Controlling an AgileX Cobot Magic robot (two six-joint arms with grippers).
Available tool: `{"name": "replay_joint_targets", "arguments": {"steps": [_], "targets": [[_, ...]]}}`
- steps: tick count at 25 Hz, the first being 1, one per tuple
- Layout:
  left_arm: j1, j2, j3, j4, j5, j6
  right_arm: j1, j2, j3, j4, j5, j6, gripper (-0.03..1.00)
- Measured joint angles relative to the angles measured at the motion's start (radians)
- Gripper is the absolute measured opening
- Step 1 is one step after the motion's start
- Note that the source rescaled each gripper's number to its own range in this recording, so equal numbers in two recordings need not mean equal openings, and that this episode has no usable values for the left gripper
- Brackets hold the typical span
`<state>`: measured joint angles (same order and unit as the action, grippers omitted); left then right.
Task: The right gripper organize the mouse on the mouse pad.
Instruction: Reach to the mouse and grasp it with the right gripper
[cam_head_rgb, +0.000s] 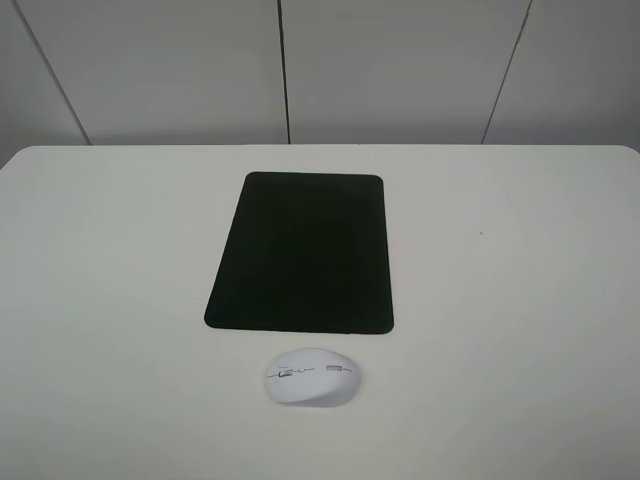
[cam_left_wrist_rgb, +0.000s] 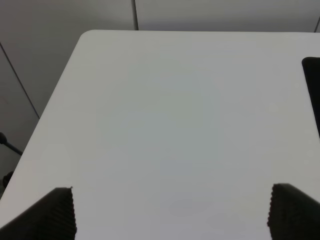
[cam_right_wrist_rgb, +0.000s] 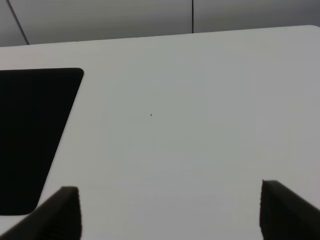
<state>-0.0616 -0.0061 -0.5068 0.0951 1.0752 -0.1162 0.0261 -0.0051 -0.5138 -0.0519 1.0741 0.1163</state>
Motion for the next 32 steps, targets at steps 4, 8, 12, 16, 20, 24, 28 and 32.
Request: {"name": "replay_joint_targets", "arguments": {"steps": [4,8,12,16,20,24,28,32], "targets": [[0.0,0.0,0.0,0.0,0.0,0.0,0.0,0.0,0.0,0.0,0.0,0.0,0.5],[0.0,0.0,0.0,0.0,0.0,0.0,0.0,0.0,0.0,0.0,0.0,0.0,0.5],[0.0,0.0,0.0,0.0,0.0,0.0,0.0,0.0,0.0,0.0,0.0,0.0,0.5],[0.0,0.0,0.0,0.0,0.0,0.0,0.0,0.0,0.0,0.0,0.0,0.0,0.5],[0.0,0.0,0.0,0.0,0.0,0.0,0.0,0.0,0.0,0.0,0.0,0.0,0.5],[0.0,0.0,0.0,0.0,0.0,0.0,0.0,0.0,0.0,0.0,0.0,0.0,0.5],[0.0,0.0,0.0,0.0,0.0,0.0,0.0,0.0,0.0,0.0,0.0,0.0,0.5],[0.0,0.0,0.0,0.0,0.0,0.0,0.0,0.0,0.0,0.0,0.0,0.0,0.5]]}}
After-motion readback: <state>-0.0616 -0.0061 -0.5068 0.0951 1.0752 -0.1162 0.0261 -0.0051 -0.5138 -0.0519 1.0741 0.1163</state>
